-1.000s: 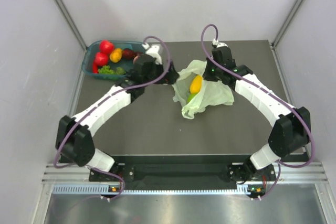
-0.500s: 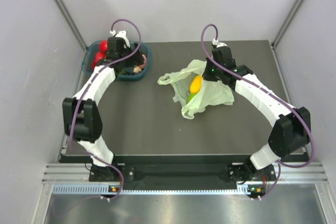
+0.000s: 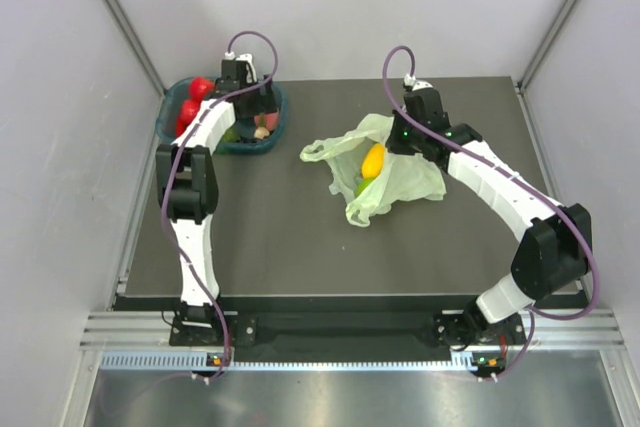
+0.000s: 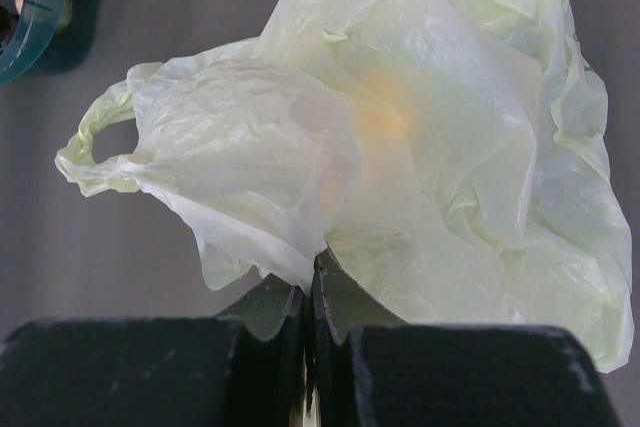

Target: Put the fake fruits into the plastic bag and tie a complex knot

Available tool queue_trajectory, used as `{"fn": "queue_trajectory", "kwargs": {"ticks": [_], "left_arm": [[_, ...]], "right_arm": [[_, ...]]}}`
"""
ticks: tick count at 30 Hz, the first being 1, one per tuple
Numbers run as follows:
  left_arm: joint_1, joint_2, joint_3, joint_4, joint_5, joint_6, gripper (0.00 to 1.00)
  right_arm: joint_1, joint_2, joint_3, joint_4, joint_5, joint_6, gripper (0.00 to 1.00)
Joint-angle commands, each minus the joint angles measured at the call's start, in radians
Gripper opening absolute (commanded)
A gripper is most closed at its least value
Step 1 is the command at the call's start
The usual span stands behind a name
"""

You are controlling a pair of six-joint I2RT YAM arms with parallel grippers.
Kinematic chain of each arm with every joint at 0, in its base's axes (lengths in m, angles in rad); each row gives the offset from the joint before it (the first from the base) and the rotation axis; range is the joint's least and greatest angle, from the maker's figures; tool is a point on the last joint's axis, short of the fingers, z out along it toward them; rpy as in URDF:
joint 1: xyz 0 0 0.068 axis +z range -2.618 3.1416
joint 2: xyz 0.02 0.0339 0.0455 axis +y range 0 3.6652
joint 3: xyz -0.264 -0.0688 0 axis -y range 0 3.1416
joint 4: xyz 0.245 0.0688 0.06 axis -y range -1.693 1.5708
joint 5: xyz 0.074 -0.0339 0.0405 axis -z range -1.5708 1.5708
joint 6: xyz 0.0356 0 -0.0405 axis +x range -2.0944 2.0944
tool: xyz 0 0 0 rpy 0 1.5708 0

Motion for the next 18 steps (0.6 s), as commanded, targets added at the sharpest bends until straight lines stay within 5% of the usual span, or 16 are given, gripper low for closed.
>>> {"fn": "queue_trajectory", "kwargs": {"ticks": [1, 10, 12, 16, 18], "left_arm": [[0.005, 0.051, 0.083, -0.039, -0.008, 0.022, 0.99], [0.004, 0.138, 0.158, -0.122, 0.029, 0.028, 0.95], [0.005, 0.167, 0.177, -0.151, 0.016, 0.031, 0.89], [0.007, 0.178, 0.194, -0.144, 0.022, 0.027, 0.58], [0.012, 0.136, 0.168, -0.11, 0.053, 0.021, 0.57]], "right_arm": [[-0.019, -0.034, 0.006, 0.032, 0.001, -0.014, 0.0], [-0.02, -0.023, 0.009, 0.035, 0.0, -0.016, 0.0], [-0.019, -0.023, 0.009, 0.035, 0.001, -0.014, 0.0], [-0.02, -0.022, 0.012, 0.032, 0.003, -0.017, 0.0], [-0.019, -0.025, 0.012, 0.032, 0.006, -0.017, 0.0]]}}
